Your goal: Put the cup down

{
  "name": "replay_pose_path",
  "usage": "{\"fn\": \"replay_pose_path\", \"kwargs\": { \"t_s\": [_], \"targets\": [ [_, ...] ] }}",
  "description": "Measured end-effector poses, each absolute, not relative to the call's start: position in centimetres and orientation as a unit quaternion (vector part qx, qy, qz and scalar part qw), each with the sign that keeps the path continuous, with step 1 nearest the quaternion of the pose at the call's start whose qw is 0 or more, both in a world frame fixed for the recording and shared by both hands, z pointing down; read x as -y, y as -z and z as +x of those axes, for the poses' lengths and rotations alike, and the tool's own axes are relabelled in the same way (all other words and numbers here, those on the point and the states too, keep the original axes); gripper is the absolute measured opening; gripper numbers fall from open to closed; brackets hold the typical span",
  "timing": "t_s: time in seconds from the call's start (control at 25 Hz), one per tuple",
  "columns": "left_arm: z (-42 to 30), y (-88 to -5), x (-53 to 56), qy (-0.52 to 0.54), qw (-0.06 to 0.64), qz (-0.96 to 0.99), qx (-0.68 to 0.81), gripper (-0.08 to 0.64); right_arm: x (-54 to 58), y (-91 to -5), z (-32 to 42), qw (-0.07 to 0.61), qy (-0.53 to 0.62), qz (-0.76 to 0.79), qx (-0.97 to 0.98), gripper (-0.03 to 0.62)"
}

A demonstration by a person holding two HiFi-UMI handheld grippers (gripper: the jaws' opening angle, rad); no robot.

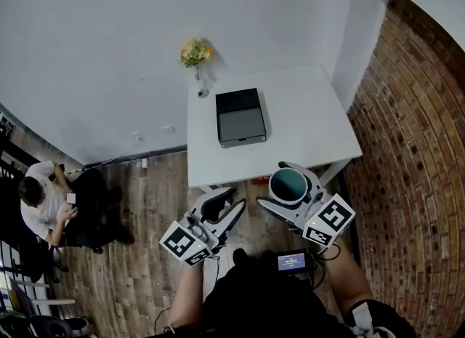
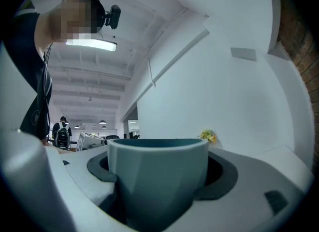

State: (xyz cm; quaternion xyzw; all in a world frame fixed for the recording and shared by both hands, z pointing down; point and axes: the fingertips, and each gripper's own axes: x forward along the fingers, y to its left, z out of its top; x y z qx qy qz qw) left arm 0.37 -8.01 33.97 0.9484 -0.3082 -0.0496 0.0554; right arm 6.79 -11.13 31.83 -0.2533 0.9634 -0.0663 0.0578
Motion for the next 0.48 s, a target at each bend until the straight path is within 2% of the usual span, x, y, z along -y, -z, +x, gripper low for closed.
{"fn": "replay_pose_path", "kwargs": {
  "t_s": [0.48],
  "targets": [
    [-4.0, -34.4, 11.6, 0.054, 0.052, 0.960, 0.271, 0.132, 14.2, -32.1, 2.0, 0.046, 0.068, -0.285, -0.955, 0.420]
  ]
}}
